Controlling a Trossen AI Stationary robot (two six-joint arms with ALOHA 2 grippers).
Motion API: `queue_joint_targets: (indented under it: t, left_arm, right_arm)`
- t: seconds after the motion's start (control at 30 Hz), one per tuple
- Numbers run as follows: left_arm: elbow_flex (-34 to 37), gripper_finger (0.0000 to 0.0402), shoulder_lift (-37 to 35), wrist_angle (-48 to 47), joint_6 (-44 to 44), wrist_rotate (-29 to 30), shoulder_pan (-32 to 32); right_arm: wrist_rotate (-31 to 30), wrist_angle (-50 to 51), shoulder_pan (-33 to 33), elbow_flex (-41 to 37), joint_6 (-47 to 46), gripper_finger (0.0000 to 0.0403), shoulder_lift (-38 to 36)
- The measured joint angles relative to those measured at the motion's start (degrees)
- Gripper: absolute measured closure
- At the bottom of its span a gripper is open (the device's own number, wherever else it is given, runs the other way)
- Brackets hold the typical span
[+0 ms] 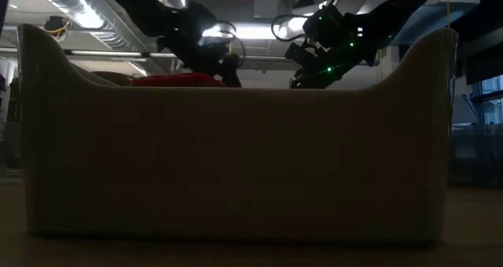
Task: Sort spices by type
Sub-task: Put the white seasoning bottle into the black bin
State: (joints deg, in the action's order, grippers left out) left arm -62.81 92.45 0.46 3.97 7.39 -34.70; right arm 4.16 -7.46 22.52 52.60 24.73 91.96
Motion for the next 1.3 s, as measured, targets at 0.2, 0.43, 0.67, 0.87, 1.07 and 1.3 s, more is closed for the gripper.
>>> queue_joint_targets:
  t: [0.2,0.43,0.67,0.87,1.07,1.3]
  left_arm:
    - [-4.4,0.0075,4.1,-4.4,-0.9,-0.4,0.6]
    - [-4.5,0.0075,5.5,-2.8,1.6,0.0,1.4]
    - [-4.5,0.0075,9.4,1.4,5.7,0.6,1.7]
    - [-4.4,0.0075,12.6,3.8,6.0,1.6,1.8]
    - [-4.4,0.0075,13.7,4.3,5.0,4.4,1.8]
    - [-4.4,0.0075,16.8,6.3,4.6,4.4,1.7]
  right_arm:
    - [0.0,0.1,0.0,0.0,0.7,0.0164,0.0]
    - [0.0,0.4,0.0,0.0,1.2,0.0164,0.0]
    - [0.0,0.4,0.0,0.0,1.7,0.0164,0.0]
    - [0.0,1.0,0.0,0.0,1.8,0.0164,0.0]
    - [0.0,1.5,0.0,0.0,1.8,0.0164,-0.1]
    - [0.0,1.3,0.0,0.0,1.8,0.0164,-0.1]
